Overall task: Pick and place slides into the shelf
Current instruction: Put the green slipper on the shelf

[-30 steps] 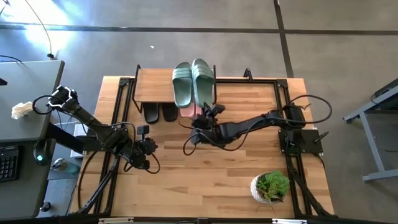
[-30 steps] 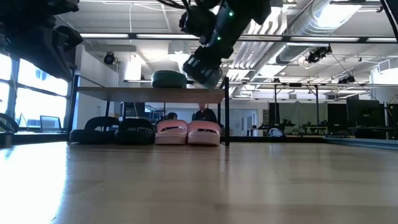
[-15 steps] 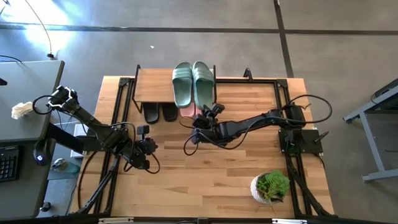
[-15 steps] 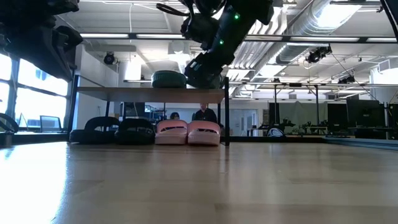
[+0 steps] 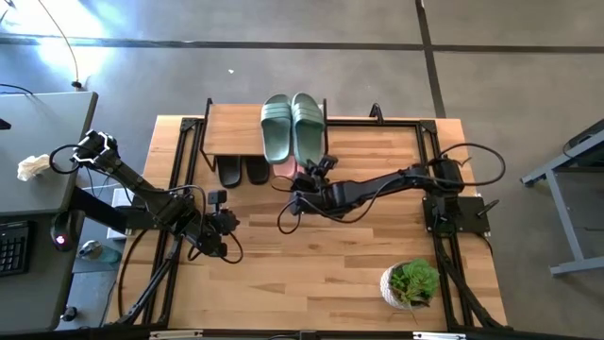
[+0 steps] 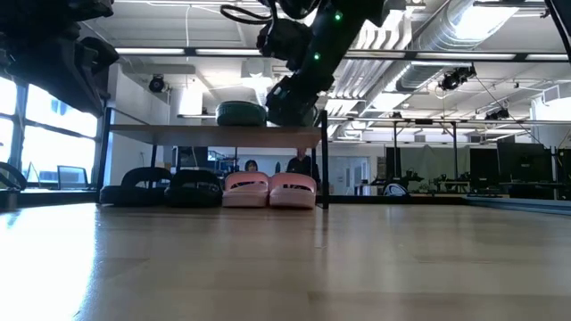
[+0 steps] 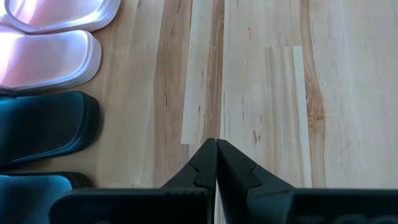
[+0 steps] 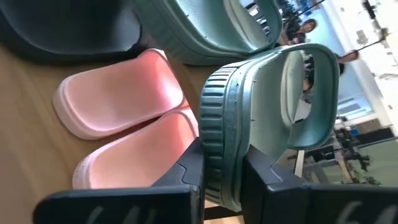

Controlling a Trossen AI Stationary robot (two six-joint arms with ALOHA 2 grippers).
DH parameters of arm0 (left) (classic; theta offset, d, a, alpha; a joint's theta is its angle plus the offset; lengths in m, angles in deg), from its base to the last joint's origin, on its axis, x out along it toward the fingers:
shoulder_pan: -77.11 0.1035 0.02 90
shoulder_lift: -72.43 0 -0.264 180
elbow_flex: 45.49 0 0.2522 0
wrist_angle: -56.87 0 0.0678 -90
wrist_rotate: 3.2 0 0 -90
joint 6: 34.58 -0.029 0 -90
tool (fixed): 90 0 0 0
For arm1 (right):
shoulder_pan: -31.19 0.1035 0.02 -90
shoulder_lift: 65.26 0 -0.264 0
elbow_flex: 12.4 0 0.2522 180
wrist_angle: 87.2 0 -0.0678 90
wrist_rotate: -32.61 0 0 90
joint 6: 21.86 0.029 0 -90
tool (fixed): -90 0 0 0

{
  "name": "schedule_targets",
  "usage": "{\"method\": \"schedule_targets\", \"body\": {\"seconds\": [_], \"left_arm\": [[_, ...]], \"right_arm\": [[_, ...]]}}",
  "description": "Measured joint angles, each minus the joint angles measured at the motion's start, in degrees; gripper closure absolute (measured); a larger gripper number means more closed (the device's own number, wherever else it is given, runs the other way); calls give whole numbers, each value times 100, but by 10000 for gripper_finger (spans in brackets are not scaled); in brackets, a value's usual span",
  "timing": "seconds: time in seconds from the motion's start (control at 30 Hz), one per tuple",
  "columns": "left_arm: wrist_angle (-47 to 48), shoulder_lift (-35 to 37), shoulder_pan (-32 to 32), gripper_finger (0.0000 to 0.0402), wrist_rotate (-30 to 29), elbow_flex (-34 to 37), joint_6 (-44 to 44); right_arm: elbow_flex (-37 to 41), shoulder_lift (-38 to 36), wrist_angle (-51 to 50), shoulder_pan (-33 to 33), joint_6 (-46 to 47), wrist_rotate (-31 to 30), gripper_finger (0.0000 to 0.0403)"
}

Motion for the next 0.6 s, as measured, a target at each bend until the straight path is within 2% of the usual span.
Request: {"method": "schedule_targets", "body": {"seconds": [0.2,0.6], "left_arm": [[-2,1,-1,401,0,0,32],[-4,2,-1,401,0,0,45]], "right_arm": [[-395,0,-322,-153,14,648,368],[-445,4,-570,-177,-12,517,364]]}}
